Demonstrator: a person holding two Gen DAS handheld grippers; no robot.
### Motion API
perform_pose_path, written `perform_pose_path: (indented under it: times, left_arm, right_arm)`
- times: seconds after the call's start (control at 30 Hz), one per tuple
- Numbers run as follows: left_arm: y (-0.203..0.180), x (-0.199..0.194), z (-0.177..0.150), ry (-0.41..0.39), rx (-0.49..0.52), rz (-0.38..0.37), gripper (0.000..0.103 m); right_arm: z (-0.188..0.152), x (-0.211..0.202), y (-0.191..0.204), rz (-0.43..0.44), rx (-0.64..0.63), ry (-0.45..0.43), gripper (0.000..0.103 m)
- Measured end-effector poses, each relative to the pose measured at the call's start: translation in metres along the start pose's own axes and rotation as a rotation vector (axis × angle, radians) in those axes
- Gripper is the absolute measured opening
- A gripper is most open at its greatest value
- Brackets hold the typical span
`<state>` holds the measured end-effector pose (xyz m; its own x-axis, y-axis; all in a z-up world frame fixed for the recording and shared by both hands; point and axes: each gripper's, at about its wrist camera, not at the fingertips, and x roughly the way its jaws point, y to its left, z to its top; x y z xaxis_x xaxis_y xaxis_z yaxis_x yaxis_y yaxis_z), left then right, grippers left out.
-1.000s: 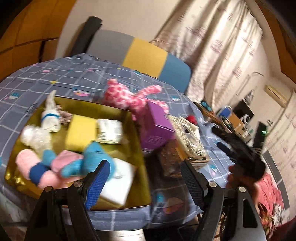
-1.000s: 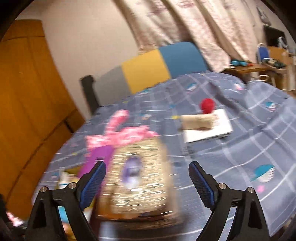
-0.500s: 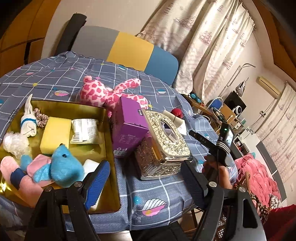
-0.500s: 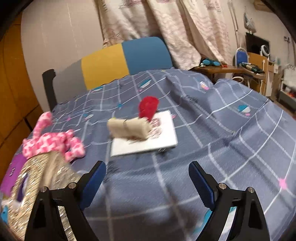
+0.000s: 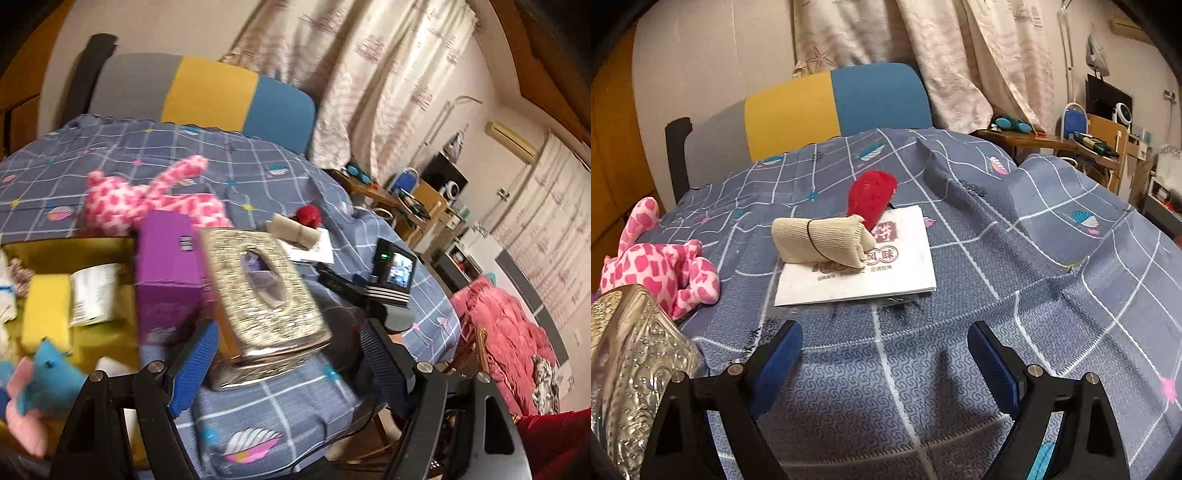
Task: Organize soft objects
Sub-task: 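Move both tools to the white card holding the beige sock roll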
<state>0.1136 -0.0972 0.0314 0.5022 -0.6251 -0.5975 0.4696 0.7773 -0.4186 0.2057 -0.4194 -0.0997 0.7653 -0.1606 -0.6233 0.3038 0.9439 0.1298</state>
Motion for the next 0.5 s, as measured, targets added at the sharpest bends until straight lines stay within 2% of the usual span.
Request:
perform_pose_path:
  times: [0.3, 0.5]
  left_arm:
    - [-0.046, 0.048, 0.016, 0.067, 0.040, -0.084, 0.080]
    - [-0.063, 0.091, 0.040, 0.112, 0.031, -0.076, 0.080]
  right_arm:
    - [-0.005, 0.011, -0.014, 0.010, 0.064, 0.027, 0.092]
    - [-0.010, 0.008, -0.036, 0.019, 0.183, 0.010, 0.092]
